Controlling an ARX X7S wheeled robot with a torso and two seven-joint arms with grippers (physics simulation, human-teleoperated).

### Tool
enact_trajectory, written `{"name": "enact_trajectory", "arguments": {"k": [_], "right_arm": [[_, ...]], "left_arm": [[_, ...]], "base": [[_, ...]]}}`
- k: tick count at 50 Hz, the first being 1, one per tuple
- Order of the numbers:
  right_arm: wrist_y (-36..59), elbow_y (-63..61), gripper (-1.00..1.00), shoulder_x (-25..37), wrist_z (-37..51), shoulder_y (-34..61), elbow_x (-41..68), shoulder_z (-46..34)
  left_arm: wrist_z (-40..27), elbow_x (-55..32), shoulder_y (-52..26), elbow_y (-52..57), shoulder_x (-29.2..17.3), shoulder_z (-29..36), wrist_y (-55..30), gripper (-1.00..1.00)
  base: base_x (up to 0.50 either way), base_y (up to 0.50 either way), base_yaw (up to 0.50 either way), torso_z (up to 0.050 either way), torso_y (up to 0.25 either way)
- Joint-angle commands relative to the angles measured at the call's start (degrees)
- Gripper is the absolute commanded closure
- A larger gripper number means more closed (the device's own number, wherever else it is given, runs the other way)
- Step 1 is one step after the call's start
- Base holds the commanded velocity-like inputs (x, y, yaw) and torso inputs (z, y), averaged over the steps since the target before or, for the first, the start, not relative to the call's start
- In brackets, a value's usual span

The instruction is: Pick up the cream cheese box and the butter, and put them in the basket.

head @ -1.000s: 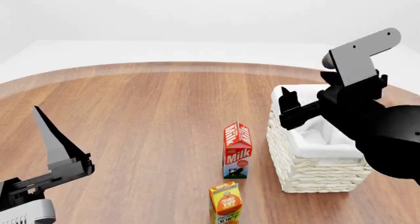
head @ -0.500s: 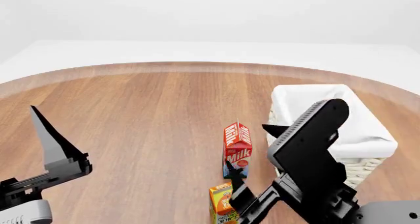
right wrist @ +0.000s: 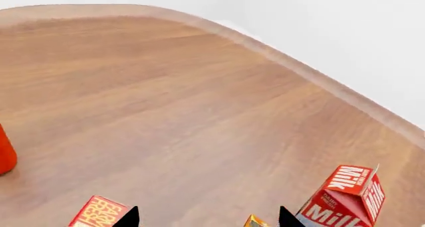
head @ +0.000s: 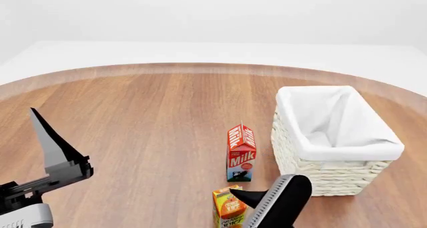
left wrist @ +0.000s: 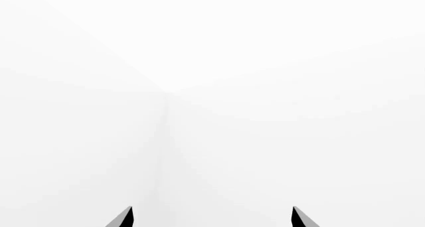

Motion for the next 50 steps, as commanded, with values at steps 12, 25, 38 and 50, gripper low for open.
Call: {"name": "enact_trajectory", "arguments": {"k": [12, 25, 38, 50], "right_arm": [[-13.86, 3.15, -1.00, -8.68, 1.98, -8.66, -6.93, -10.59], [-16.56, 7.08, -1.00, -13.13, 0.19, -11.85, -9.38, -11.10], [-20.43, 10.40, -1.00, -17.73, 2.05, -17.41, -13.43, -11.26], [-21.87, 13.75, -1.00, -20.17, 2.62, -19.09, -15.23, -10.85]], "left_arm": [[0.90, 0.71, 0.05, -0.82, 0.91, -1.50, 0.82, -1.00], [0.71, 0.46, 0.11, -1.16, 0.72, -1.61, 1.02, -1.00], [0.01, -0.42, 1.17, 0.37, -0.04, -3.85, 0.86, -1.00], [-0.31, -1.80, 2.41, 1.58, -0.81, -5.78, 1.08, -1.00]], "base": [[0.00, 0.00, 0.00, 0.000, 0.000], [0.00, 0.00, 0.00, 0.000, 0.000], [0.00, 0.00, 0.00, 0.000, 0.000], [0.00, 0.00, 0.00, 0.000, 0.000]]}}
